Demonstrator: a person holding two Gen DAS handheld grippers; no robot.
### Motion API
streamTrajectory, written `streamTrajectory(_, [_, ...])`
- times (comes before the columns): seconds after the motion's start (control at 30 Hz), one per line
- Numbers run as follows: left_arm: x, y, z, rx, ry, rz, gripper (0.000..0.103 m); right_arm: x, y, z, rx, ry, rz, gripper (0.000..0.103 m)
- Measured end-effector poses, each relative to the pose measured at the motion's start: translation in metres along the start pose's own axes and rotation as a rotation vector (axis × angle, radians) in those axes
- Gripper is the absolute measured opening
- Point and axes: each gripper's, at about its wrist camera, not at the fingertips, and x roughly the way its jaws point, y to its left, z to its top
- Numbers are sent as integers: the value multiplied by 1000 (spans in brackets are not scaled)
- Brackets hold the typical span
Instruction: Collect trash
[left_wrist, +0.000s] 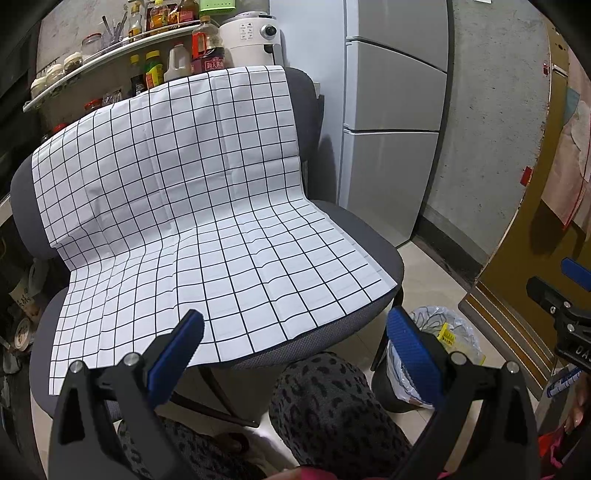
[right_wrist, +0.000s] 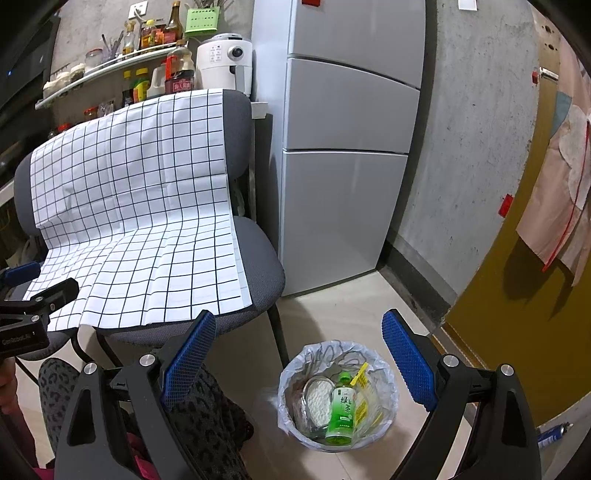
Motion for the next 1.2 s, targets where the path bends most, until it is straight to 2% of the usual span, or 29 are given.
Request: streamTrajectory(1.2, [-1,3,0,-8,3,6,96,2,-2,1,2,3,2,91])
